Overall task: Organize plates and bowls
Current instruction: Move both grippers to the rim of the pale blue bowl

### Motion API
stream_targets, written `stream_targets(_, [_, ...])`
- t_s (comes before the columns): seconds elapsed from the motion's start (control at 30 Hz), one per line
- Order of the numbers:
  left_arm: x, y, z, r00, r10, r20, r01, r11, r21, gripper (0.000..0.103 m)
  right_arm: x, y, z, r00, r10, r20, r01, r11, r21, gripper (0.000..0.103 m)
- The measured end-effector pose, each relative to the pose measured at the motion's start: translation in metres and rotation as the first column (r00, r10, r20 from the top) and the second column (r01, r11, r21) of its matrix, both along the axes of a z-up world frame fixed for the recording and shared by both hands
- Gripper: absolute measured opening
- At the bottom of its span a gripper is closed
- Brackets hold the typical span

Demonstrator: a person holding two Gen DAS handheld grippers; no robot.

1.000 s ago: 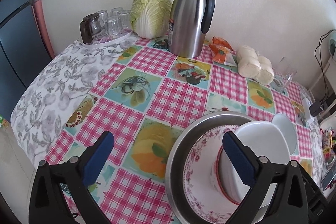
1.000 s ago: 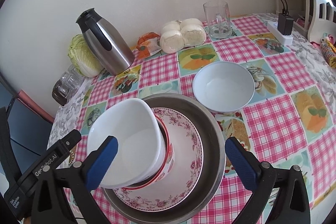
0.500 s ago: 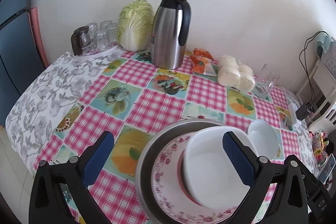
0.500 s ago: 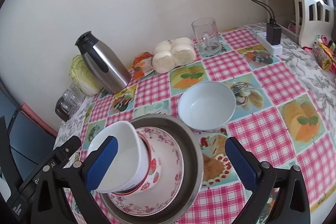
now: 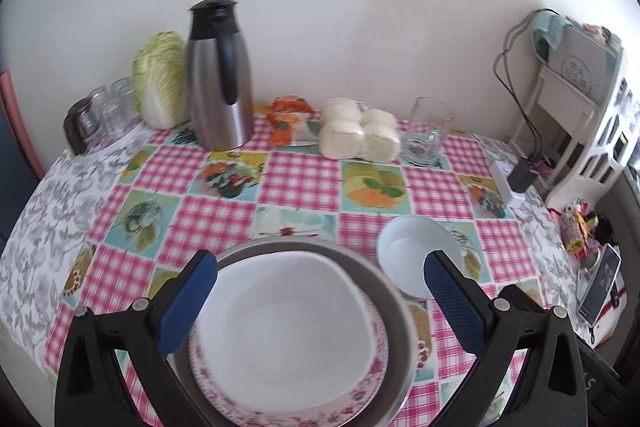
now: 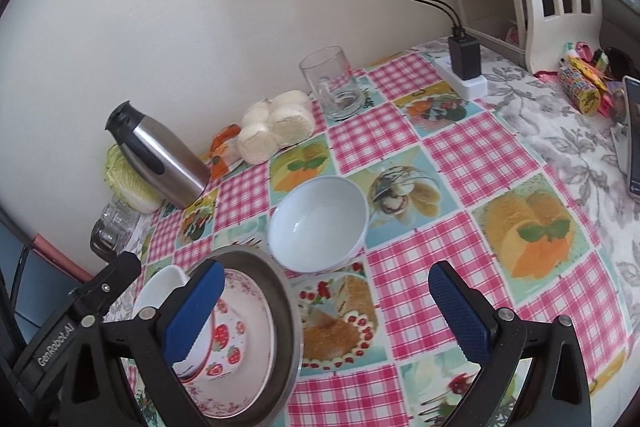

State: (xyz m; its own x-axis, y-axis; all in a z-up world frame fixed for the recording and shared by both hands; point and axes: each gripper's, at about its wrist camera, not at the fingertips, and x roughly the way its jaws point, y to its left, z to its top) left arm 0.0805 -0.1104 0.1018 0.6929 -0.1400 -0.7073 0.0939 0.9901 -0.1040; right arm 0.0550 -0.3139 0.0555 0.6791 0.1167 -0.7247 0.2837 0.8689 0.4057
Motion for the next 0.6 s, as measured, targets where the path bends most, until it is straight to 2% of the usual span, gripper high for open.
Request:
stream_targets(0.37, [0.035,-0.031,-0.012,0.998,-0.040,-0.046,0.040,0.999,0.004,0.103,0.014,-0.026,-0.021,0.998,-0.034,-0.056,0.035,0.999,0.019,0.103])
stream_targets(0.5, [0.055,-0.037,-0.024,0.992,-0.052,-0.112,0.052,0.999,-0.001,0.103,0.026,-0.030,-0.029,0.997,-0.026,-0.071,0.028,0.999,0.026,0.103])
stream_targets(0.6, [0.070,-0.043,-0.034,0.984,-0.063,-0.165,0.068,0.997,0.023,0.103,0.035,-0.032,-0.037,0.996,-0.017,-0.091,0.020,0.999,0.028,0.103])
